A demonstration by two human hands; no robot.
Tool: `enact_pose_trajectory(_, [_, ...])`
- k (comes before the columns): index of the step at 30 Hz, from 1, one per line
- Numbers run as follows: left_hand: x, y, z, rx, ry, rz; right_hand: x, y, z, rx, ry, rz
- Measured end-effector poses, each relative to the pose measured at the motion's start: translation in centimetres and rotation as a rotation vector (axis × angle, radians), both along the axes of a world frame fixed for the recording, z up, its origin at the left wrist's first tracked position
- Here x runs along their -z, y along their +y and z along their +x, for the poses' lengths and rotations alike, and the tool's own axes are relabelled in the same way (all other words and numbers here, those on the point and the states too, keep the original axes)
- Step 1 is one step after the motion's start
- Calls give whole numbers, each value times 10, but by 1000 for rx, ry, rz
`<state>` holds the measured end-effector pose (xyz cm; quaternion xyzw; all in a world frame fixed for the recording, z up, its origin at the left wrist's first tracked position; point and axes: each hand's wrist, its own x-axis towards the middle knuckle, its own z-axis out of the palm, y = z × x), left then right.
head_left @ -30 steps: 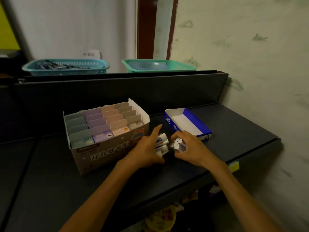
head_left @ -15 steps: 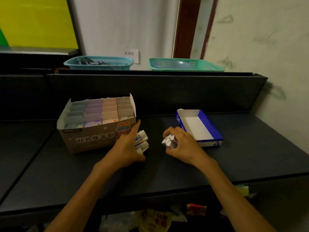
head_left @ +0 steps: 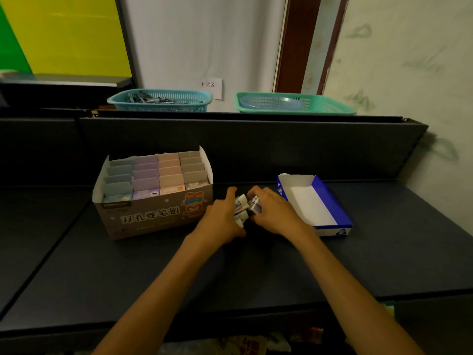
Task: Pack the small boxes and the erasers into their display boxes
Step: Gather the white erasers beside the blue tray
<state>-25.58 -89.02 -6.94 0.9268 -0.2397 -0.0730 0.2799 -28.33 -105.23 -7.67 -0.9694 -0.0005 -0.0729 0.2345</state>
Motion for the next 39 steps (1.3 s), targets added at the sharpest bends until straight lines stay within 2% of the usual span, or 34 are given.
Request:
enact_pose_trajectory(6, [1,-5,1,-10,-138,80,-4,-6,-4,17,25,-53])
enact_pose_trajectory(10, [0,-1,-2,61,-237,121,-11,-14,-14,10,-12,-88])
enact_pose_trajectory(17, [-7,2,-14,117,-253,197,-20,-22,-29,8,-66,-86])
enact_pose_trajectory(25, [-18,29,-34,73,-300,162,-21,-16,-45,-43,-111,-76])
enact_pose_trajectory(32, [-25,73,-47,-13,-340,266,-32,22,-57,-126,-162,-124])
enact_pose_trajectory(39, [-31,165,-62,-179,-334,351,-37,109,-49,-218,-130,-209])
